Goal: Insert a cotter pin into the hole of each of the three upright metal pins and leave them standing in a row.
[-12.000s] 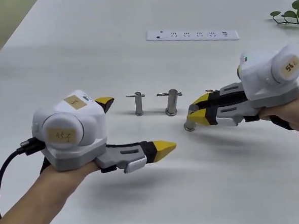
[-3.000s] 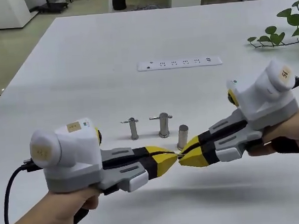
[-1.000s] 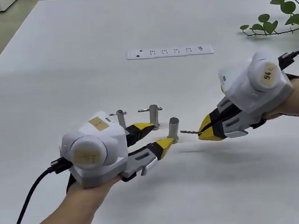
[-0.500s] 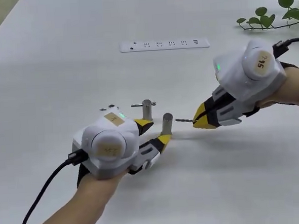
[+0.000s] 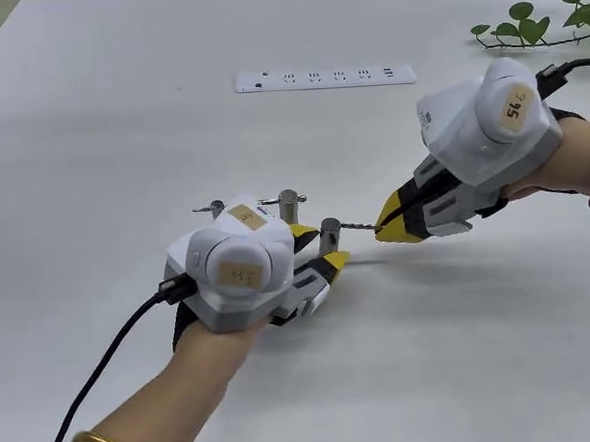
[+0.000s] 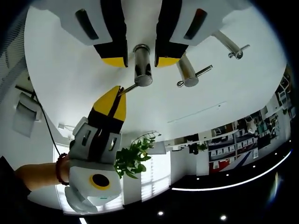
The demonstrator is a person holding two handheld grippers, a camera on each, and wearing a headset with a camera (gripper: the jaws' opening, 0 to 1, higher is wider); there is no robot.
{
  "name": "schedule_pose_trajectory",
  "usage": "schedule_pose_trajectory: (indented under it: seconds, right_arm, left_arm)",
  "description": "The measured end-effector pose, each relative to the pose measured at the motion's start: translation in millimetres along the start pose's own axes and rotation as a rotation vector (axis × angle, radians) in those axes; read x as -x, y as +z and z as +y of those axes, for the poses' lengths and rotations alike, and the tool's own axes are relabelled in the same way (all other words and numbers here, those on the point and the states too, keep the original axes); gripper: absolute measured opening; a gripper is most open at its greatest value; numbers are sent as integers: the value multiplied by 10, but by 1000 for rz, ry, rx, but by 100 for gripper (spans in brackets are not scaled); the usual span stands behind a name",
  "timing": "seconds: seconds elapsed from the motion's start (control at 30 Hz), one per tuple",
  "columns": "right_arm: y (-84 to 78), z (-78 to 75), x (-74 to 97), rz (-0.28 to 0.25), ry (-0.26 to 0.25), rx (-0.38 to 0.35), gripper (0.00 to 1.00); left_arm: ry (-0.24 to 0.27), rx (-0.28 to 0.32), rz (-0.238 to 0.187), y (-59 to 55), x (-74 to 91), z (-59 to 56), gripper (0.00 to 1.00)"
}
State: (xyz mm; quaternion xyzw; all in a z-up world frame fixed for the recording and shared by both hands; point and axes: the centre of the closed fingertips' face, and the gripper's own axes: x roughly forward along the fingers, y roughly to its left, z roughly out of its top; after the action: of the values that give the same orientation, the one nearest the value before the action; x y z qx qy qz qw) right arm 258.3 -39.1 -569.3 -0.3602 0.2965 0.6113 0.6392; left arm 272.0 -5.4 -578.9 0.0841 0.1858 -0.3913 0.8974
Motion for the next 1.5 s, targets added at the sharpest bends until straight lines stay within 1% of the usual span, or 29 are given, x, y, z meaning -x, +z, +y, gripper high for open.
schedule_pose_trajectory:
  seconds: [0.3, 0.6, 0.77, 0.87, 0.97, 1.3, 1.4, 1.5]
  right_arm:
    - [-9, -15, -10, 7, 5, 20, 0]
    - [-45, -22, -5, 20, 2, 24, 0]
    - [-67, -33, -23, 25, -2, 18, 0]
    - [-58, -34, -42, 26, 1, 23, 0]
    - [-57, -40, -52, 34, 2, 37, 0]
    - [-56, -35, -41, 38, 9, 52, 0]
    - [-28, -26, -46, 25, 12, 46, 0]
    - [-10, -36, -59, 23, 9, 49, 0]
  left_arm:
    - [5, 14, 13, -34, -52, 4, 17]
    - [13, 18, 24, -57, -56, 23, 11]
    - [12, 26, 25, -66, -62, 21, 10]
    - [6, 22, 26, -68, -66, 21, 10]
    - [-4, 31, 27, -69, -65, 25, 10]
    - [-28, 17, 25, -69, -62, 13, 10]
    - [-33, 17, 24, -68, -65, 11, 10]
    - [-39, 19, 23, -66, -70, 15, 10]
